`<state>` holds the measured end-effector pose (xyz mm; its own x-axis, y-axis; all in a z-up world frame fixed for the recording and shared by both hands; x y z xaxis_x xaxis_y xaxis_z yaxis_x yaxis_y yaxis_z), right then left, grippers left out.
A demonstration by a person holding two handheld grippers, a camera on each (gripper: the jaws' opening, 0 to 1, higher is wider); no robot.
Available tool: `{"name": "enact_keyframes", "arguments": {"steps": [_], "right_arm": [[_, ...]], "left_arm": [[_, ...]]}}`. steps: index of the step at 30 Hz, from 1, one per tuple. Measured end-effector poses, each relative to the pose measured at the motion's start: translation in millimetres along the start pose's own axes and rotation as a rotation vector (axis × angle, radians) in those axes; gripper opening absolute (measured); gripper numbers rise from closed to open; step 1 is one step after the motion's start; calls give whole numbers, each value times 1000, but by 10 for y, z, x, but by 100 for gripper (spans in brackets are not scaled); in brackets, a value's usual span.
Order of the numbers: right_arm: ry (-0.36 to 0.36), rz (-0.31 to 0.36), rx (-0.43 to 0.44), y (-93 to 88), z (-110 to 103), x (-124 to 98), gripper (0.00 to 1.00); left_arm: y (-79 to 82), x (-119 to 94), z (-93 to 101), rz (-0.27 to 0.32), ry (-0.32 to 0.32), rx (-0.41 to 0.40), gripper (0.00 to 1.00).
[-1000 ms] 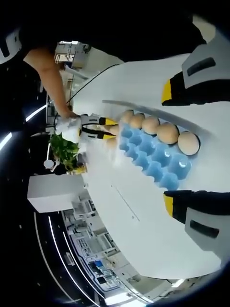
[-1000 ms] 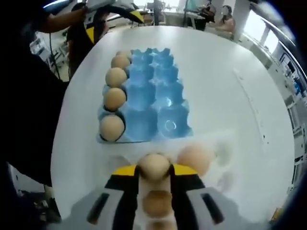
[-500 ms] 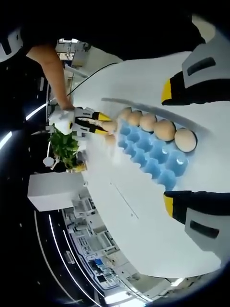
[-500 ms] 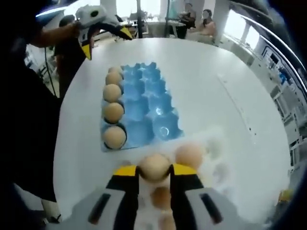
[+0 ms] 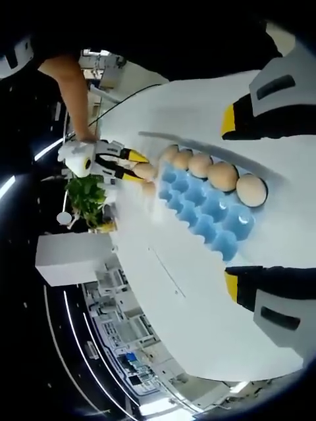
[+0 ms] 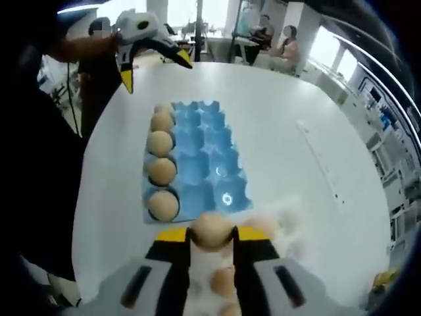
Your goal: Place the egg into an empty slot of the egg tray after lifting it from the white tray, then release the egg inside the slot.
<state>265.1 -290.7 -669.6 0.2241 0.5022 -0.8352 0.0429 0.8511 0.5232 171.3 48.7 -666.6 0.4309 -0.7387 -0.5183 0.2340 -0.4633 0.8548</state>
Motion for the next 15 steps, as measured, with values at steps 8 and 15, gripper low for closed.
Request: {"name": "enact_keyframes", "arguments": {"steps": [8, 15], "right_arm": [[7, 27, -33, 151, -40, 75, 24], [29, 65, -67, 368, -106, 205, 24]], "left_arm": [[-13, 11, 15, -8, -11, -7, 77], [-7, 17, 7, -7, -8, 0, 79]]}}
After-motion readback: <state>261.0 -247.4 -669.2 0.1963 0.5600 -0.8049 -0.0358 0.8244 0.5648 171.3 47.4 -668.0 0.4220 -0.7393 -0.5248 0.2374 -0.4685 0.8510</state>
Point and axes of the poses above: the point that each gripper's makers call its tool centre point, and the gripper's own axes: x roughly forward along the fingers, z roughly to its right, y roughly out of its top, the point moved 10 cm from there along -x, roughly backward along the fingers, and after that the axes turned 5 degrees about -y, right-handed, at the moved point
